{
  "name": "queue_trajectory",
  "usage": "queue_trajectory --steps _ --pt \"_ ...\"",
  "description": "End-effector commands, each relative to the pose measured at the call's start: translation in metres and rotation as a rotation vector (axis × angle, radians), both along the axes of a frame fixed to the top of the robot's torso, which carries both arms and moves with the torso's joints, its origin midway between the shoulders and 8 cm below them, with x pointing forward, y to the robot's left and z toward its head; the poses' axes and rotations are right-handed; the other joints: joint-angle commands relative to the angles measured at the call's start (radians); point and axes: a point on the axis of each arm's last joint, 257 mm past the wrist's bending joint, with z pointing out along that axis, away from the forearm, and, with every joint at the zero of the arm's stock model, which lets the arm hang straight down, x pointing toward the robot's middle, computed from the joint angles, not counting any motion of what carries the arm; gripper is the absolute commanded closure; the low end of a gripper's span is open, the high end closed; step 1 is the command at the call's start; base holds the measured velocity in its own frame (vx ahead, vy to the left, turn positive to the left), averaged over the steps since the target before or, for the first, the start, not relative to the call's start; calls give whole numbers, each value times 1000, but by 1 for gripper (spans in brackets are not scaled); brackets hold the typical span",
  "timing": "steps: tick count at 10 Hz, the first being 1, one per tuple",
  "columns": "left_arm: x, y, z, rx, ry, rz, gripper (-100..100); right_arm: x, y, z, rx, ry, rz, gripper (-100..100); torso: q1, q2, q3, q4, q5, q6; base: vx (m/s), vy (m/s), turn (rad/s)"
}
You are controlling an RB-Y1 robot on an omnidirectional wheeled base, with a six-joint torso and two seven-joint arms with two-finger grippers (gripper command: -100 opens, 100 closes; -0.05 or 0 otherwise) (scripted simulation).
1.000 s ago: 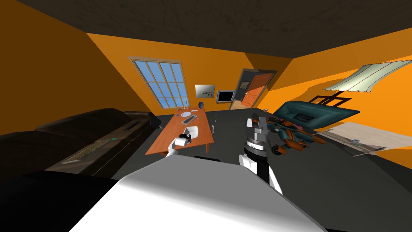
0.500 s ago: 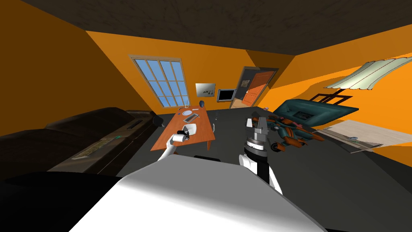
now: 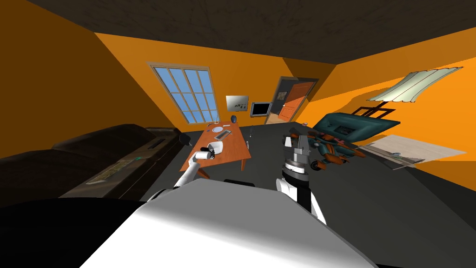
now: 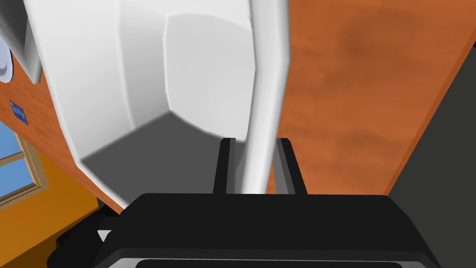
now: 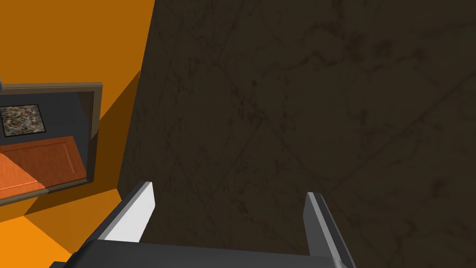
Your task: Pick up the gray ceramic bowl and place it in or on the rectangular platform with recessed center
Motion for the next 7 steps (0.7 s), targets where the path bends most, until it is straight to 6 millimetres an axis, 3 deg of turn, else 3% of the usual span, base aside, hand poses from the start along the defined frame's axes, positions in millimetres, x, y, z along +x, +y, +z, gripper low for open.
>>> queue_trajectory --steps 1,4,5,7 --pt "3 18 0 -3 9 26 100 0 0 0 0 0 0 0 0 0 0 0 0 0 -48 71 -41" --pt "11 66 12 -11 25 100 100 0 0 0 0 0 0 0 0 -1 0 2 -2 1 -72 109 -151" --pt "9 67 9 -12 32 102 100 0 0 0 0 0 0 0 0 0 1 2 -2 0 -59 86 -36" --pt "14 100 21 -21 36 156 100 0 0 0 0 0 0 0 -4 0 2 3 -3 1 -70 69 -159"
